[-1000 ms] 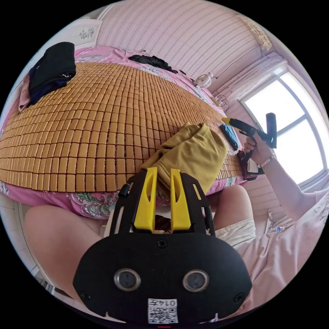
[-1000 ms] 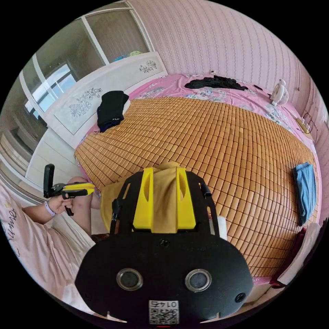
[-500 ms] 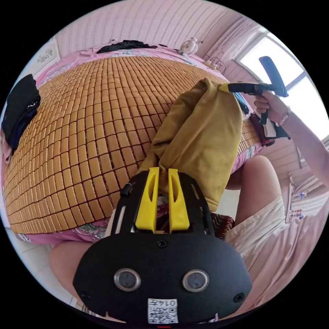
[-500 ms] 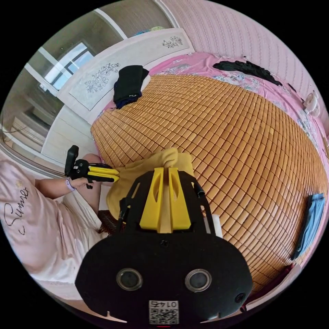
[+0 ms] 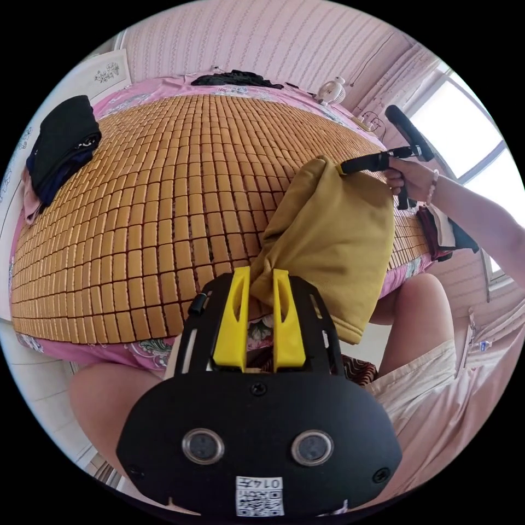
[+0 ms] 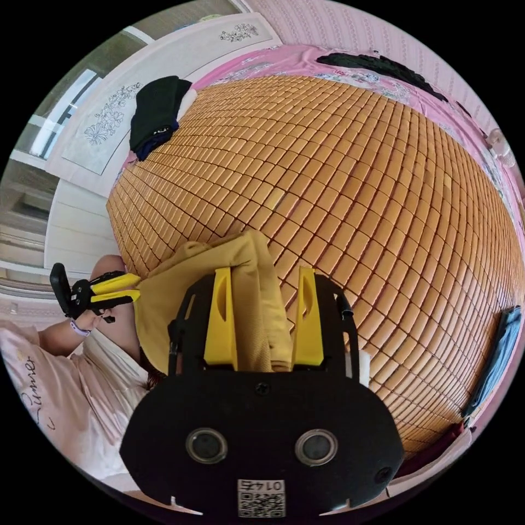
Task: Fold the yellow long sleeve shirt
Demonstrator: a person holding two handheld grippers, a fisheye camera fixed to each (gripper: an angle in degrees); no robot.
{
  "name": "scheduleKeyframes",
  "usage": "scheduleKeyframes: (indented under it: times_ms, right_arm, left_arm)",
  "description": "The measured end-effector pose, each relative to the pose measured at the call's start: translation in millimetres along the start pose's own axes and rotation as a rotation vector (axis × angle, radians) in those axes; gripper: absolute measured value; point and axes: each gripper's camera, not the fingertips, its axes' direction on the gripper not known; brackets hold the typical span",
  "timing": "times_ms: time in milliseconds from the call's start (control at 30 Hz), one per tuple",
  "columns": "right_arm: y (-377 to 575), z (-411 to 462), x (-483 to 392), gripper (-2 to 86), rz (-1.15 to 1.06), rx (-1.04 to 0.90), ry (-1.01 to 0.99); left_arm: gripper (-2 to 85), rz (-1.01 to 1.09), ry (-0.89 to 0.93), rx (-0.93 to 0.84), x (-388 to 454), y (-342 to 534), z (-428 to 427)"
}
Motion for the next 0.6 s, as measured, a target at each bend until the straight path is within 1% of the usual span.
scheduleKeyframes:
  times_ms: [33, 100, 167, 233, 267, 333, 400, 467, 533, 600]
  right_arm:
    - [-3, 3, 4, 13.7, -0.001, -0.023, -0.035]
    - [-9, 11, 18, 11.1, 0.014, -0.084, -0.172]
    - [-8, 10, 22, 9.0, 0.007, -0.090, -0.205]
    - [-3, 4, 20, 7.1, -0.047, -0.067, -0.191]
    - [5, -3, 14, 6.4, -0.097, -0.030, -0.164]
    - [22, -17, 8, 5.5, -0.141, 0.048, -0.143]
    - [56, -43, 6, 4.7, -0.160, 0.187, -0.185]
    - [87, -64, 3, 4.3, -0.174, 0.279, -0.197]
    - [122, -84, -1, 3.9, -0.192, 0.361, -0.172]
    - [171, -107, -1, 3.4, -0.186, 0.459, -0.177]
  left_arm:
    - [10.0, -0.003, -0.006, 0.003, -1, 3, -2]
    - [11.0, -0.007, -0.001, -0.026, -1, 8, 2]
    - [10.6, 0.007, 0.024, -0.034, 1, 13, 3]
    - [6.7, 0.073, 0.020, -0.033, 11, 19, -2]
    - [6.3, 0.094, 0.058, -0.041, 14, 21, -2]
    - [4.9, 0.092, 0.063, -0.048, 20, 27, -10]
    - [4.4, 0.129, 0.040, -0.044, 30, 34, -20]
    - [4.1, 0.203, 0.025, 0.000, 45, 43, -39]
    - [4.0, 0.349, 0.038, 0.120, 72, 63, -77]
    - [4.0, 0.421, 0.057, 0.161, 92, 77, -104]
